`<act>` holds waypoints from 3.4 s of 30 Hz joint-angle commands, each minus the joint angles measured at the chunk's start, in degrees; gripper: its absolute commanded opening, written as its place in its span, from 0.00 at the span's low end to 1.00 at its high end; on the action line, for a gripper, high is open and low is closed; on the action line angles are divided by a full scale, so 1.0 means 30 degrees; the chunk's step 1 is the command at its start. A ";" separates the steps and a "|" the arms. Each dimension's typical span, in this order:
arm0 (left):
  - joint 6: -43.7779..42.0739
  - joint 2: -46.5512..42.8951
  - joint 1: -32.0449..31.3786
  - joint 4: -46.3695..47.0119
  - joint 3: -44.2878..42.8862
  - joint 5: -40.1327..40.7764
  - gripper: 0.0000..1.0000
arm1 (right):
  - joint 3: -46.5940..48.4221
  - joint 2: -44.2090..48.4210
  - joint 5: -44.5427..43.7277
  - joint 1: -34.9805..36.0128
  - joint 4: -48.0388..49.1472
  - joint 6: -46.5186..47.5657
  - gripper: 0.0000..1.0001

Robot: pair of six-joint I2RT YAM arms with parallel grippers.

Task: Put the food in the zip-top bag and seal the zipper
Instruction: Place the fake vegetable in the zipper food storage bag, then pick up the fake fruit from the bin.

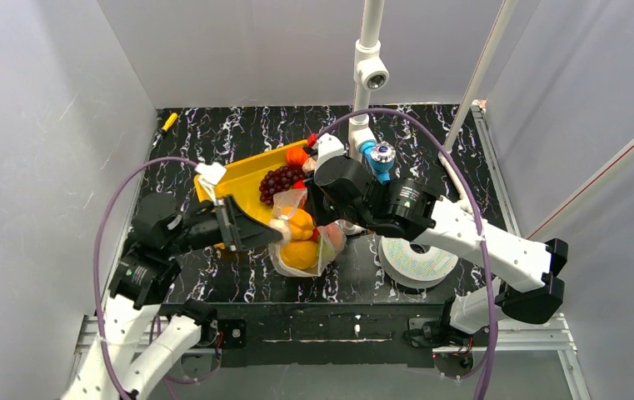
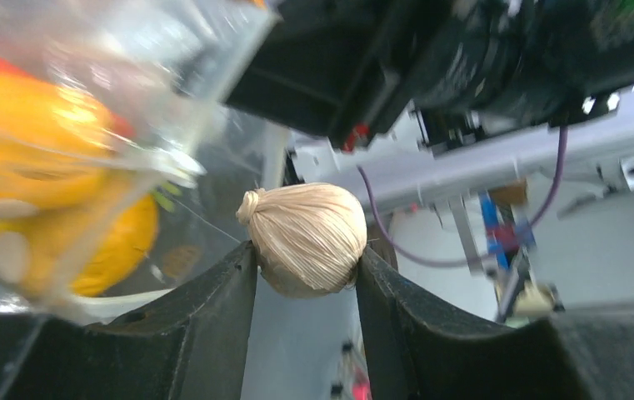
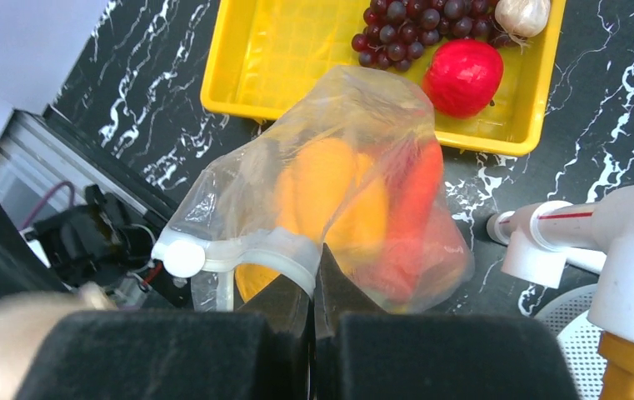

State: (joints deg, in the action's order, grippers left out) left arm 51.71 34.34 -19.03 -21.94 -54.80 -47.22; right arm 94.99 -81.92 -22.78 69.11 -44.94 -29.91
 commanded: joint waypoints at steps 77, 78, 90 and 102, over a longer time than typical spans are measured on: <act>-0.9849 2.1763 0.0292 0.0773 -0.7224 0.7398 0.98 | -0.3654 0.5125 0.2290 -0.0671 0.2277 -0.0005 0.01; -0.9838 2.1741 0.0222 0.1174 -0.7011 0.7587 0.98 | -0.3662 0.5140 0.2263 -0.0687 0.2289 -0.0011 0.01; -0.8748 2.3733 -0.0559 0.3387 -0.6154 0.7438 0.86 | -0.3695 0.5131 0.2217 -0.0712 0.2376 0.0037 0.01; -0.9487 2.5386 -0.0980 0.4038 -0.5862 0.7438 0.87 | -0.4114 0.5288 0.2424 -0.0712 0.2769 -0.0027 0.01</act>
State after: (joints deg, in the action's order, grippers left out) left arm 24.59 109.97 -21.58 -10.30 -72.69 -24.54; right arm 82.64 -68.53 -14.15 67.57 -40.07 -29.29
